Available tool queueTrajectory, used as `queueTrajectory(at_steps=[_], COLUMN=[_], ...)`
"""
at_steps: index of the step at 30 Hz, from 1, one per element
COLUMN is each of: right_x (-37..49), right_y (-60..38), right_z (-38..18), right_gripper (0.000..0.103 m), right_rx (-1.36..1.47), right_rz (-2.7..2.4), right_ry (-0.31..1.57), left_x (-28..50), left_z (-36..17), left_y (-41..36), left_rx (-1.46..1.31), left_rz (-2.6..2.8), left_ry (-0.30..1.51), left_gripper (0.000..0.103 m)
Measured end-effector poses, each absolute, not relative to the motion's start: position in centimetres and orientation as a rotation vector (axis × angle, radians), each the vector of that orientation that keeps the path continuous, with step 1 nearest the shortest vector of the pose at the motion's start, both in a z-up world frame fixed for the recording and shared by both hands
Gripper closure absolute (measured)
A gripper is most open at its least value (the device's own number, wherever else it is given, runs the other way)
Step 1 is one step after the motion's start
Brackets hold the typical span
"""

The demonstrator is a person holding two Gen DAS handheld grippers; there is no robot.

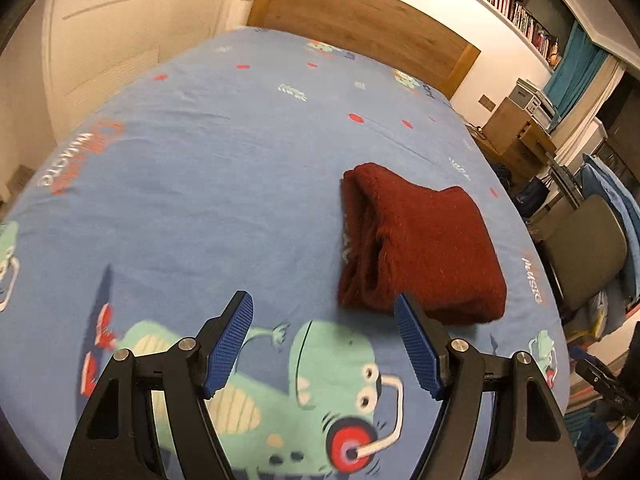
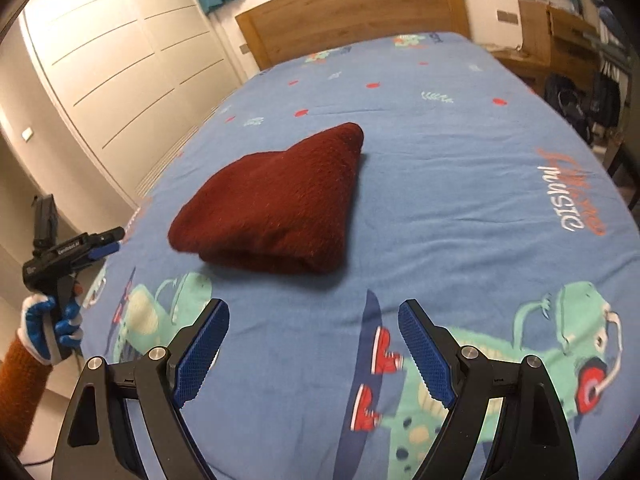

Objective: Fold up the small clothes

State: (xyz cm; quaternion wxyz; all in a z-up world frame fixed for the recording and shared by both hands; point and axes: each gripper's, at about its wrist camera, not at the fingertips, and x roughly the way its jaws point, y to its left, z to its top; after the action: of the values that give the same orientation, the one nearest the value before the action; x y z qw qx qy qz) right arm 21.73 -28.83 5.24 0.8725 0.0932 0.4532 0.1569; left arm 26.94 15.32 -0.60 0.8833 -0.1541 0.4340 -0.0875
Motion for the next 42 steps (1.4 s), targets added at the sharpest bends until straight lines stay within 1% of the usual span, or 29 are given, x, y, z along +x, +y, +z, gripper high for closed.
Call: queueTrajectory(at_steps=[5, 7, 11, 13, 14, 16, 19, 20, 21, 35, 42], right_x=[17.7, 15.8, 13.0, 11.7, 10.9, 9.9, 8.5, 8.2, 7.8, 4.5, 3.9], right_y=[-27.8, -27.1, -25.9, -25.2, -24.7, -24.1, -23.4, -23.2, -23.1, -23.0, -23.1], right_z=[6.0, 6.5, 7.6, 8.2, 8.7, 9.2, 10.0, 10.1, 10.3, 11.4, 11.5], right_gripper=[0.015, 0.015, 0.015, 0.013, 0.010, 0.009, 0.008, 0.003, 0.000, 0.000, 0.000], right_rx=[0.148, 0.125, 0.099, 0.088, 0.074, 0.057, 0.053, 0.051, 0.049, 0.057, 0.063], right_rz=[0.262, 0.230, 0.181, 0.162, 0.149, 0.130, 0.111, 0.103, 0.092, 0.033, 0.026], right_ry=[0.915, 0.891, 0.844, 0.816, 0.798, 0.772, 0.736, 0.731, 0.725, 0.647, 0.628], left_x=[23.0, 21.4, 19.0, 17.8, 17.0, 16.1, 14.9, 14.6, 14.2, 11.0, 10.8], left_z=[-0.3, -0.4, -0.4, -0.6, -0.6, -0.6, -0.8, -0.8, -0.8, -0.7, -1.0], left_y=[13.5, 12.8, 11.8, 11.2, 10.7, 10.3, 9.8, 9.7, 9.5, 7.6, 6.8], left_rx=[-0.230, -0.199, -0.170, -0.146, -0.126, -0.097, -0.068, -0.063, -0.057, -0.009, -0.006], left_rz=[-0.142, -0.126, -0.107, -0.085, -0.076, -0.063, -0.050, -0.046, -0.042, -0.008, 0.000], left_ry=[0.866, 0.852, 0.827, 0.812, 0.800, 0.787, 0.777, 0.770, 0.762, 0.675, 0.666], left_gripper=[0.033, 0.024, 0.018, 0.008, 0.007, 0.002, 0.002, 0.002, 0.002, 0.002, 0.002])
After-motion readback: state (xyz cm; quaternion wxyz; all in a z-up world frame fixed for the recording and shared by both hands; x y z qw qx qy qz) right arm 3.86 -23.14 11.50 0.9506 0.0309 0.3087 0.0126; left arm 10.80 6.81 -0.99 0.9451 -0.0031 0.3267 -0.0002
